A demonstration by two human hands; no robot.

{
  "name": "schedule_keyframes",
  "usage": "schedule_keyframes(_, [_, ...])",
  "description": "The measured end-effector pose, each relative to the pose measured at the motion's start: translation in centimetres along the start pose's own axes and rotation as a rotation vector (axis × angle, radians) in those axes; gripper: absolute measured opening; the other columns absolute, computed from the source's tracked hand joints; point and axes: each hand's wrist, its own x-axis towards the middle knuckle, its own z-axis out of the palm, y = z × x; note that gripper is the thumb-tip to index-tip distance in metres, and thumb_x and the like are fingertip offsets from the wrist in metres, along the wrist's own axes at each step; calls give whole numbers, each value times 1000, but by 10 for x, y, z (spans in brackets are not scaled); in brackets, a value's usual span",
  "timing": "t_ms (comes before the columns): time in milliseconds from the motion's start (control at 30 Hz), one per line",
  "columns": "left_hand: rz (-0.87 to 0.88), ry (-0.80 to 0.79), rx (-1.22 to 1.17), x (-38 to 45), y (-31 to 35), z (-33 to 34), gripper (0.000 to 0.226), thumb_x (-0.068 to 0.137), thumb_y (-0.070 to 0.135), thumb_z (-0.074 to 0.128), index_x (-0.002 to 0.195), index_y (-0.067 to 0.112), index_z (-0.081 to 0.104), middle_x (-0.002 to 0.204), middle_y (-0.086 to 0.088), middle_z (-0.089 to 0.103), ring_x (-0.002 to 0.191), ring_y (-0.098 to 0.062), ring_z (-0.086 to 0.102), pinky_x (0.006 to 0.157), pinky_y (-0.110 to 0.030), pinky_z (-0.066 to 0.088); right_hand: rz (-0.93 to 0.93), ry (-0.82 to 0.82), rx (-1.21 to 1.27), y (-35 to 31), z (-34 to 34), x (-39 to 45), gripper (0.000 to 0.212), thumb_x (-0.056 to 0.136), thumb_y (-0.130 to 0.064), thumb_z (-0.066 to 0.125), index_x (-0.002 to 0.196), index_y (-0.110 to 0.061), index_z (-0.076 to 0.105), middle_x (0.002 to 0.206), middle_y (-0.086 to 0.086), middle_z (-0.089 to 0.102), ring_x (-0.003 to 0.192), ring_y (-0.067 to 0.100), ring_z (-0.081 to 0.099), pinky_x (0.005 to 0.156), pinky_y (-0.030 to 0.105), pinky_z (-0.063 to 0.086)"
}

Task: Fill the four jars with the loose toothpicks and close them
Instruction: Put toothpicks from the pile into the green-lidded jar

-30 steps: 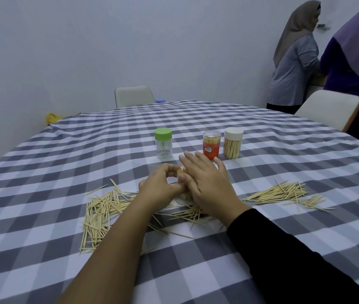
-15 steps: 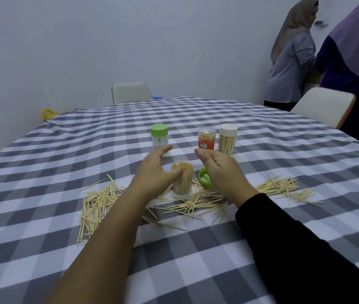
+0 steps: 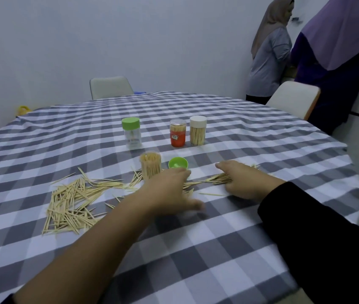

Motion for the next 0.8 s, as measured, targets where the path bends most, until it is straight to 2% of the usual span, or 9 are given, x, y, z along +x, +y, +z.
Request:
schedule_keyframes(33, [8, -62, 39, 1, 1, 2, 93, 78, 69, 56, 150, 24, 20, 158, 3, 18, 144, -17, 19, 115, -34, 19, -19, -3, -49, 2, 1, -1, 65, 90, -10, 44, 150, -16, 20, 157, 0, 18, 144, 16, 17, 114, 25, 15])
schedule_keyframes(100, [24, -93, 109, 3, -1, 5, 83, 88, 62, 48, 152, 21, 14, 160, 3, 10, 146, -17, 11, 117, -33, 12, -43, 10, -118, 6, 2, 0, 64, 91, -10, 41, 150, -16, 17, 158, 0, 15, 144, 17, 16, 114, 27, 14])
schedule_keyframes(200, [23, -47, 156, 5, -6, 7, 58, 99, 44, 38, 149, 17, 25, 155, -1, 26, 140, -19, 27, 114, -32, 22, -77, 20, -189, 7, 7, 4, 59, 94, -5, 33, 150, -15, 20, 157, 1, 19, 143, 18, 20, 115, 33, 15])
schedule_keyframes(300, [-31, -21, 167, 3, -11, 12, 47, 100, 38, 34, 142, 16, 38, 143, -3, 40, 129, -20, 38, 110, -35, 32, -105, 47, -206, 8, 15, 10, 50, 93, -2, 31, 142, -11, 36, 145, 7, 38, 131, 26, 38, 109, 36, 29])
schedule_keyframes(400, [-88, -19, 186, 0, -11, 17, 46, 101, 34, 32, 142, 13, 34, 144, -6, 38, 130, -23, 37, 110, -37, 33, -123, 94, -249, 11, 21, 14, 41, 94, -5, 33, 133, -9, 45, 131, 10, 46, 119, 28, 45, 100, 39, 39])
schedule_keyframes(567, [-166, -52, 283, -5, -4, 20, 48, 100, 15, 34, 146, 5, 23, 147, -14, 34, 134, -28, 34, 109, -36, 30, -152, 162, -298, 11, 26, 14, 30, 96, -10, 33, 121, -8, 49, 117, 11, 46, 106, 29, 48, 90, 40, 45])
schedule_keyframes(700, [-213, -19, 280, -7, -1, 21, 51, 96, 6, 41, 145, 4, 26, 147, -14, 34, 132, -29, 36, 107, -37, 34, -163, 192, -343, 7, 27, 12, 26, 97, -11, 33, 115, -8, 51, 113, 10, 45, 105, 28, 46, 85, 36, 44])
schedule_keyframes(800, [-249, 28, 266, -10, -1, 24, 50, 95, 6, 45, 142, 7, 32, 146, -15, 33, 129, -30, 39, 103, -40, 38, -161, 203, -373, 3, 26, 10, 28, 98, -11, 32, 117, -8, 52, 114, 10, 47, 107, 27, 47, 83, 34, 41])
